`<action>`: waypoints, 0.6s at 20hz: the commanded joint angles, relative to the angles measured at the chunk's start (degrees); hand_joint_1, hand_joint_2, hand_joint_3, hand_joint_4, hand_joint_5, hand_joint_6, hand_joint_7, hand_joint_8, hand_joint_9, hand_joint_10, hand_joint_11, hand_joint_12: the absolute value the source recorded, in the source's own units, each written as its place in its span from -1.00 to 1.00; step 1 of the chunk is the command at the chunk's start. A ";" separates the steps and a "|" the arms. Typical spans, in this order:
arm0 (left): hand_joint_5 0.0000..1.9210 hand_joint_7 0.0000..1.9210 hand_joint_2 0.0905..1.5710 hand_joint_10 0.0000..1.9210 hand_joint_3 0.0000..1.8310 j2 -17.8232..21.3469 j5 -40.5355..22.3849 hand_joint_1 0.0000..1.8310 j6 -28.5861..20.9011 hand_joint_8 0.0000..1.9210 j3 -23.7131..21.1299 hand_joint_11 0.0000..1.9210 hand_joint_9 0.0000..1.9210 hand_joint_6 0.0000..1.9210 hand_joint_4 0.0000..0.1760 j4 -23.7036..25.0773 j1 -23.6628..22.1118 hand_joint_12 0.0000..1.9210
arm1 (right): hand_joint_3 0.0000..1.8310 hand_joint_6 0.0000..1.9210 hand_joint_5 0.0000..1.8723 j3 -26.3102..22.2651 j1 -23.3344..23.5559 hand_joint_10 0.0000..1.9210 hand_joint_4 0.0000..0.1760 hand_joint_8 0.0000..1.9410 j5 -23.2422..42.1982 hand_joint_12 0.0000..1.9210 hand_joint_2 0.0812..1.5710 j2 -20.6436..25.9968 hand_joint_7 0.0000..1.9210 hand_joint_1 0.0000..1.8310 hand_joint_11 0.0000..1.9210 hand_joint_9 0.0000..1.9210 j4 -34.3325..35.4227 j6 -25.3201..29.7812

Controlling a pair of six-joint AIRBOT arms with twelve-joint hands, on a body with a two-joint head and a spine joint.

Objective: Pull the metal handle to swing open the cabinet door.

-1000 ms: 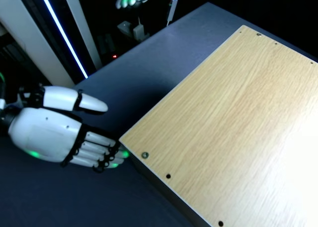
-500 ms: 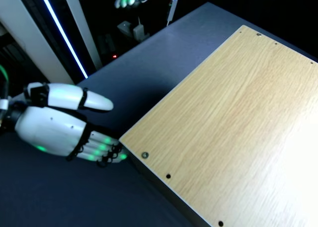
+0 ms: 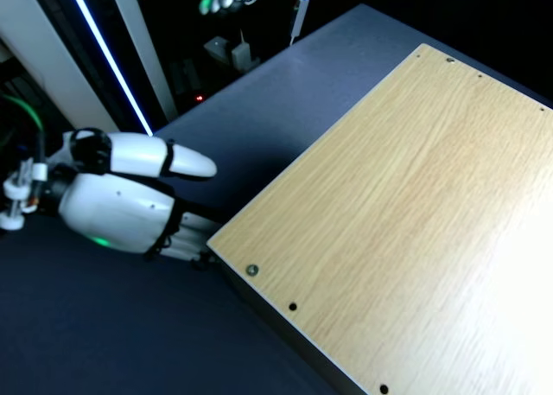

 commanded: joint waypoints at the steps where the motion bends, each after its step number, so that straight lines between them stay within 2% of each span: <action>1: -0.76 -0.73 1.00 -1.00 -0.93 0.40 -1.06 -1.00 0.30 -1.00 -0.05 -1.00 -0.76 -1.00 -1.00 -5.74 -0.54 -0.43 | -0.86 -1.00 -1.00 0.28 0.81 -1.00 -1.00 -1.00 6.01 -0.85 1.00 -0.01 -0.99 -1.00 -1.00 -0.98 0.49 0.45; 7: -0.76 -0.74 1.00 -1.00 -0.94 0.43 -1.09 -1.00 0.27 -1.00 -0.05 -1.00 -0.77 -1.00 -1.00 -5.72 -0.52 -0.43 | -0.86 -1.00 -1.00 3.94 1.76 -1.00 -1.00 -1.00 4.60 -0.88 1.00 -1.75 -0.99 -1.00 -1.00 -0.99 2.10 0.44; 12: -0.76 -0.74 1.00 -1.00 -0.95 0.45 -1.05 -1.00 0.28 -1.00 -0.06 -1.00 -0.76 -1.00 -1.00 -5.73 -0.51 -0.42 | -0.86 -1.00 -0.99 4.10 1.96 -1.00 -1.00 -1.00 4.31 -0.86 1.00 -1.55 -0.99 -1.00 -1.00 -0.98 2.66 0.44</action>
